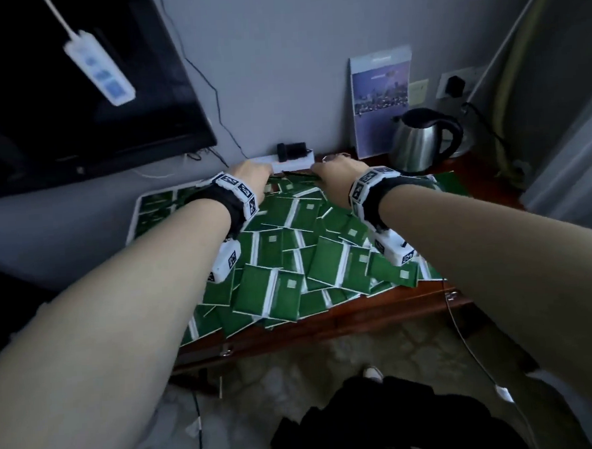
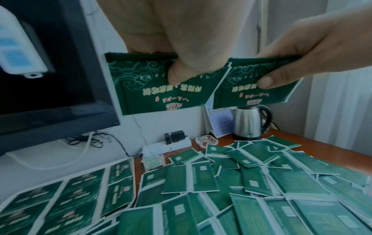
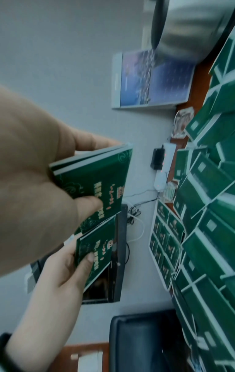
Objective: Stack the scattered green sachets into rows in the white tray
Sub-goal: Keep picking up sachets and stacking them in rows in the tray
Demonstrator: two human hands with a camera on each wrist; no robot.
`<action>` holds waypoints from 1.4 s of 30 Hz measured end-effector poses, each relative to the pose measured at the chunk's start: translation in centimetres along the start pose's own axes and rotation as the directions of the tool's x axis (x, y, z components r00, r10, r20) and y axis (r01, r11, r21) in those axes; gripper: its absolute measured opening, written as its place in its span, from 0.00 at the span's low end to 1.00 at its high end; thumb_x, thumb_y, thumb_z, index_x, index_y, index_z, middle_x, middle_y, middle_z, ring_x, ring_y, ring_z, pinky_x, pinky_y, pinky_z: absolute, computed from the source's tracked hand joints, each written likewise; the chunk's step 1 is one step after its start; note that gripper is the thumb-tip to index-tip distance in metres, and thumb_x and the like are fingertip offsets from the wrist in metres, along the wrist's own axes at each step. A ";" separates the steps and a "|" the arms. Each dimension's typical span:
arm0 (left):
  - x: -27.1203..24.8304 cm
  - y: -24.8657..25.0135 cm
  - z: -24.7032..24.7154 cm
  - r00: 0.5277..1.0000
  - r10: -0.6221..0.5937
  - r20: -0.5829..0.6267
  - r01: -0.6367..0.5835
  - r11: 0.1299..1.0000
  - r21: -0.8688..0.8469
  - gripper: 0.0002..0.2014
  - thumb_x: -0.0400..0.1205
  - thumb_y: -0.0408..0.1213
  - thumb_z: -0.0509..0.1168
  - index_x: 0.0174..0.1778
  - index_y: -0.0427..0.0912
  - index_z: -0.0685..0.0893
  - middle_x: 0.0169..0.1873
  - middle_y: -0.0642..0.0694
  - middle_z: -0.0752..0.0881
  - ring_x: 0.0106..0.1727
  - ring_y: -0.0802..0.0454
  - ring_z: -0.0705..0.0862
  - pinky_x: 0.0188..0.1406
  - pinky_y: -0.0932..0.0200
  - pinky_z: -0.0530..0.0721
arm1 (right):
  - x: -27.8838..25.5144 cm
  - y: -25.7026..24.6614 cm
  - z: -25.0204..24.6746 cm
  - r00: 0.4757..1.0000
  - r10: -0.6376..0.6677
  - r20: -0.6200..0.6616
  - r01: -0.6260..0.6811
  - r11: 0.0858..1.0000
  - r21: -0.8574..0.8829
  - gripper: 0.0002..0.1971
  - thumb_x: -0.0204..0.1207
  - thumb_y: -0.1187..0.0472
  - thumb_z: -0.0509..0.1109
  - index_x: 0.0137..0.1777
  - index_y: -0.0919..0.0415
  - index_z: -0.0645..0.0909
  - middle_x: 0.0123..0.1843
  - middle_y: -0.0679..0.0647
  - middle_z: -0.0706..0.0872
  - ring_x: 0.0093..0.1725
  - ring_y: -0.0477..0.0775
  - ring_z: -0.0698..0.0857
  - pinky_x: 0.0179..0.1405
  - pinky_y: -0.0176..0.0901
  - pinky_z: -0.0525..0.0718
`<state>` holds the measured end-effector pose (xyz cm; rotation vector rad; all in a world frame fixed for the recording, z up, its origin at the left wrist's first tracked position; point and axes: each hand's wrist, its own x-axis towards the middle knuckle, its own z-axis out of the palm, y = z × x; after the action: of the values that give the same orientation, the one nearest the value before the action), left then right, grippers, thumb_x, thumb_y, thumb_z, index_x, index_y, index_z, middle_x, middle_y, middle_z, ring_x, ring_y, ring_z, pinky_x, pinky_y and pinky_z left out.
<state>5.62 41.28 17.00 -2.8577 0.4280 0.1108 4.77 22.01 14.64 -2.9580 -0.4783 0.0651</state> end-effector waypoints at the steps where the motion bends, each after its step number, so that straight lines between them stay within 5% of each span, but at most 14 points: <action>1: -0.8 -1.3 0.3 1.000 -0.019 -0.001 0.019 1.000 -0.015 0.24 0.82 0.26 0.62 0.75 0.47 0.77 0.58 0.36 0.86 0.57 0.36 0.86 0.45 0.53 0.80 | 0.7 -1.5 0.0 1.000 -0.027 -0.004 0.027 0.999 -0.023 0.14 0.81 0.62 0.61 0.64 0.53 0.78 0.54 0.62 0.85 0.52 0.68 0.86 0.45 0.49 0.82; 5: -3.5 -6.4 2.8 0.994 -0.095 0.052 0.098 0.993 -0.062 0.26 0.80 0.22 0.62 0.74 0.44 0.77 0.61 0.36 0.85 0.59 0.36 0.85 0.54 0.48 0.86 | 3.8 -6.7 0.9 0.993 -0.117 0.026 0.119 0.986 -0.117 0.12 0.83 0.62 0.61 0.64 0.57 0.79 0.54 0.64 0.86 0.50 0.67 0.86 0.41 0.48 0.79; 9: -5.1 -11.5 6.2 0.975 -0.175 0.134 0.181 0.983 -0.033 0.27 0.80 0.21 0.60 0.75 0.44 0.75 0.61 0.37 0.85 0.53 0.39 0.87 0.38 0.52 0.83 | 7.7 -11.1 3.6 0.980 -0.184 0.072 0.192 0.973 -0.128 0.09 0.84 0.61 0.61 0.59 0.58 0.80 0.53 0.63 0.86 0.49 0.65 0.86 0.40 0.48 0.80; 17: -3.1 -22.7 12.4 0.928 -0.241 0.286 0.259 0.966 -0.027 0.29 0.78 0.22 0.64 0.76 0.44 0.74 0.59 0.35 0.85 0.55 0.37 0.86 0.46 0.47 0.86 | 17.7 -18.4 8.1 0.954 -0.234 0.188 0.265 0.951 -0.160 0.09 0.82 0.66 0.62 0.58 0.60 0.81 0.47 0.59 0.83 0.42 0.61 0.83 0.40 0.48 0.84; 28: 1.5 -30.5 19.6 0.899 -0.227 0.374 0.257 0.966 -0.030 0.25 0.81 0.20 0.60 0.74 0.42 0.77 0.54 0.37 0.86 0.51 0.39 0.87 0.48 0.48 0.88 | 27.2 -22.8 13.0 0.902 -0.235 0.363 0.301 0.944 -0.137 0.21 0.79 0.73 0.61 0.72 0.63 0.75 0.58 0.67 0.84 0.55 0.68 0.86 0.45 0.54 0.85; 34: 4.6 -34.4 22.2 0.901 -0.210 0.379 0.229 0.973 -0.007 0.19 0.80 0.20 0.60 0.65 0.39 0.82 0.46 0.37 0.86 0.39 0.41 0.81 0.35 0.51 0.81 | 30.5 -24.9 15.8 0.889 -0.200 0.413 0.273 0.954 -0.126 0.19 0.81 0.72 0.61 0.71 0.65 0.74 0.55 0.65 0.84 0.51 0.65 0.86 0.38 0.50 0.81; 38: 8.1 -37.2 24.2 0.923 -0.182 0.340 0.192 0.981 0.006 0.22 0.80 0.20 0.61 0.68 0.39 0.81 0.48 0.37 0.85 0.47 0.38 0.86 0.35 0.51 0.79 | 32.8 -25.6 17.4 0.902 -0.164 0.400 0.214 0.973 -0.085 0.25 0.80 0.73 0.59 0.77 0.63 0.69 0.55 0.64 0.84 0.48 0.64 0.85 0.39 0.51 0.82; 42: 11.3 -39.4 25.6 0.949 -0.128 0.289 0.135 0.991 -0.006 0.23 0.81 0.17 0.56 0.69 0.38 0.80 0.51 0.36 0.87 0.52 0.36 0.87 0.38 0.47 0.80 | 35.4 -25.7 19.2 0.925 -0.126 0.358 0.161 0.985 -0.069 0.23 0.81 0.72 0.58 0.77 0.63 0.69 0.63 0.66 0.82 0.55 0.67 0.86 0.50 0.56 0.88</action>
<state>27.18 81.15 0.17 -2.8221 0.1769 0.5039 29.07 59.95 -1.22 -3.0000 -0.7618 0.5806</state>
